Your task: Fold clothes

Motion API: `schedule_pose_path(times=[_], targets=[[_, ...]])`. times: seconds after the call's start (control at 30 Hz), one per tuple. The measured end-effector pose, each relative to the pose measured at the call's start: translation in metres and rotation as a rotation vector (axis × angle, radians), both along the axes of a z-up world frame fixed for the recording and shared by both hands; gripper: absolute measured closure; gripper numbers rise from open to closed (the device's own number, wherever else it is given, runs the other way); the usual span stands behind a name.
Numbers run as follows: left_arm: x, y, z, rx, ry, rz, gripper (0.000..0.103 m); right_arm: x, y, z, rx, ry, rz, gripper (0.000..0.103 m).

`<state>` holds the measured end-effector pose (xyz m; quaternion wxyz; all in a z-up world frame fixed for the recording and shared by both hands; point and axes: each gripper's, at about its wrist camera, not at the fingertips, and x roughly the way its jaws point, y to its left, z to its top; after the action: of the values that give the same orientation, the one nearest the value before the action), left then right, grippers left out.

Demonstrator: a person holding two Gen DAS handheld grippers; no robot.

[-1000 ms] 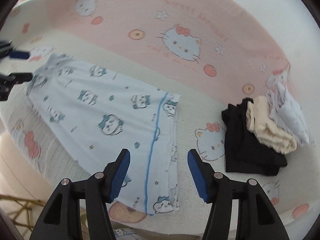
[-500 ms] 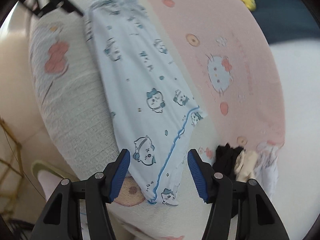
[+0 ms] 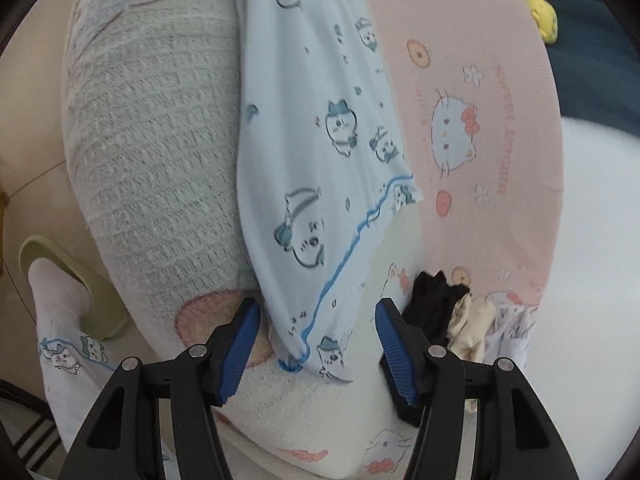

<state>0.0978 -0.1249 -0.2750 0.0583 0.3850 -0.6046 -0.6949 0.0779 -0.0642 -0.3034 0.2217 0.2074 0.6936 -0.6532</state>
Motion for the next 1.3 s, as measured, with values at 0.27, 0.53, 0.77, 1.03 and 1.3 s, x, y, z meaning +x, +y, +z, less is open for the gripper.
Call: schedule_pose_path(times=[0.27, 0.53, 0.77, 1.03, 1.3], targets=[[-0.023, 0.011, -0.002, -0.011, 0.023, 0.022, 0.05, 0.004, -0.013, -0.006, -0.017, 0.09, 0.101, 0.029], [-0.012, -0.007, 0.001, 0.04, 0.038, 0.144, 0.05, -0.011, 0.009, -0.021, 0.082, 0.245, 0.071, 0.027], [0.002, 0.007, -0.01, -0.068, 0.118, 0.079, 0.053, 0.005, 0.011, -0.044, 0.161, 0.241, 0.158, 0.085], [-0.002, 0.004, -0.013, 0.019, 0.049, 0.115, 0.088, -0.001, 0.005, -0.038, 0.108, 0.138, 0.098, 0.092], [-0.001, 0.002, -0.01, 0.091, 0.002, 0.087, 0.096, -0.013, 0.003, -0.016, 0.047, 0.006, 0.047, 0.092]])
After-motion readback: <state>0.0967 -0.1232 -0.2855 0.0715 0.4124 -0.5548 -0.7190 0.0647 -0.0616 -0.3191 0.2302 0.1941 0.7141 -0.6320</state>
